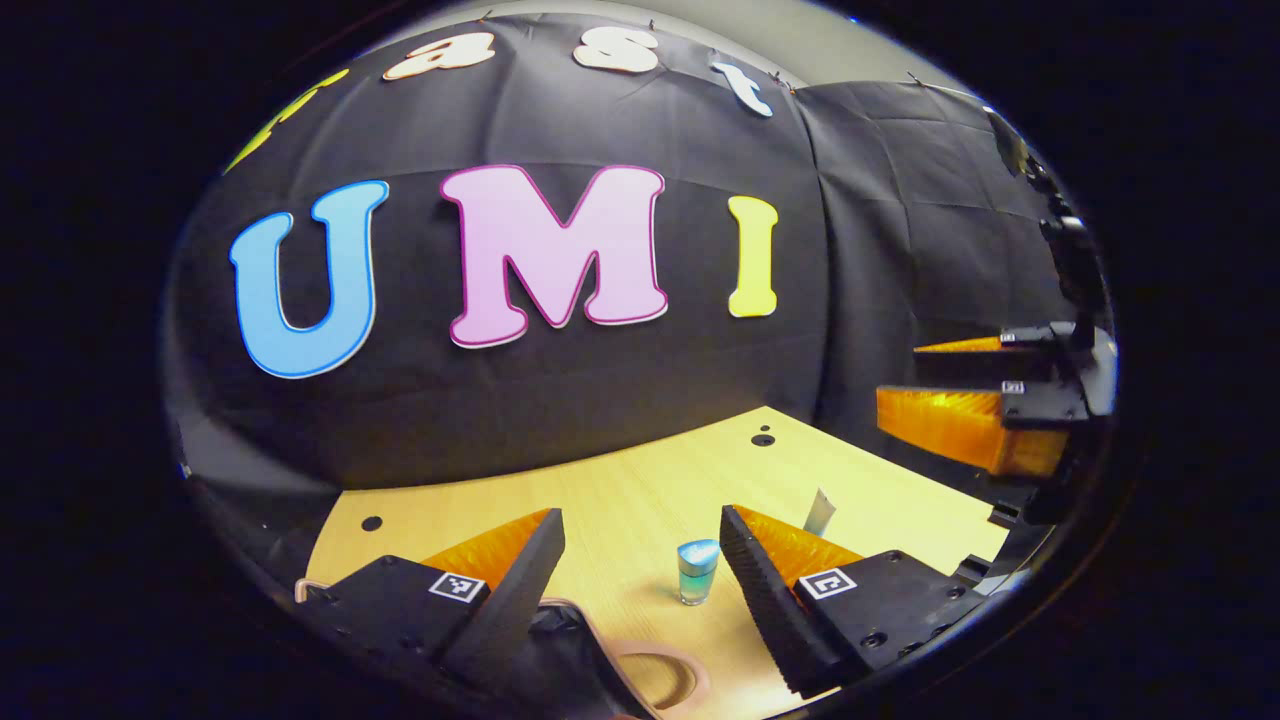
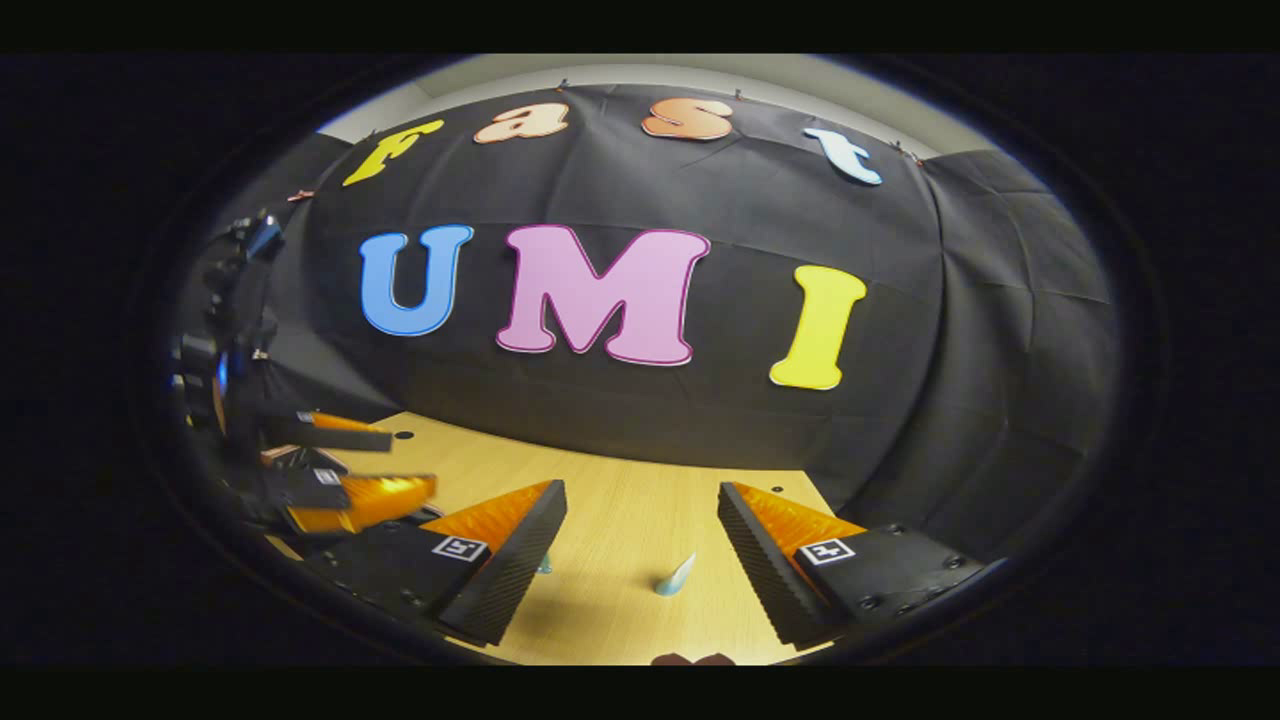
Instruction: First open the suitcase, pack the skin care products into it, and then close the suitcase.
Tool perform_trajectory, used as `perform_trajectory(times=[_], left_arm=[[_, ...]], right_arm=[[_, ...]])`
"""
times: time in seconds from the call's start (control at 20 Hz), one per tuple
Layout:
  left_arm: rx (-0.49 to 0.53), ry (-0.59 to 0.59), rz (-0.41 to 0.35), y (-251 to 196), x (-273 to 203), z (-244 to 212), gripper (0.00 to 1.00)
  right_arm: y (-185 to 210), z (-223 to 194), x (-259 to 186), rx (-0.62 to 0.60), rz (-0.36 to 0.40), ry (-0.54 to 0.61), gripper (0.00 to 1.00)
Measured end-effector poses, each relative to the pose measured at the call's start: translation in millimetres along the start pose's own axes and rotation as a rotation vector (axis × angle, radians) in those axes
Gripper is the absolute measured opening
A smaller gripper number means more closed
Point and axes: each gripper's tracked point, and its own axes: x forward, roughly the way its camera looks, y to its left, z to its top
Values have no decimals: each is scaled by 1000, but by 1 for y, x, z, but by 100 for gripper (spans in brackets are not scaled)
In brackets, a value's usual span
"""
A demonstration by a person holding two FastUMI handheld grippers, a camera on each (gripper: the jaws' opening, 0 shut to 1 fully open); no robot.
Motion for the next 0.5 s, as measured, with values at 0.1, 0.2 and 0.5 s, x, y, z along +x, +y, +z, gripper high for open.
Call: perform_trajectory(times=[0.1, 0.2, 0.5], left_arm=[[-3, 50, -20, -18, 23, -26, 98], [-16, 111, -35, -28, 42, -48, 98], [2, 221, -30, -41, 118, -108, 98]], right_arm=[[-7, -7, 4, -4, 18, 19, 96], [-15, -14, 5, 3, 37, 45, 98], [-46, -36, 24, -18, 62, 98, 96]])
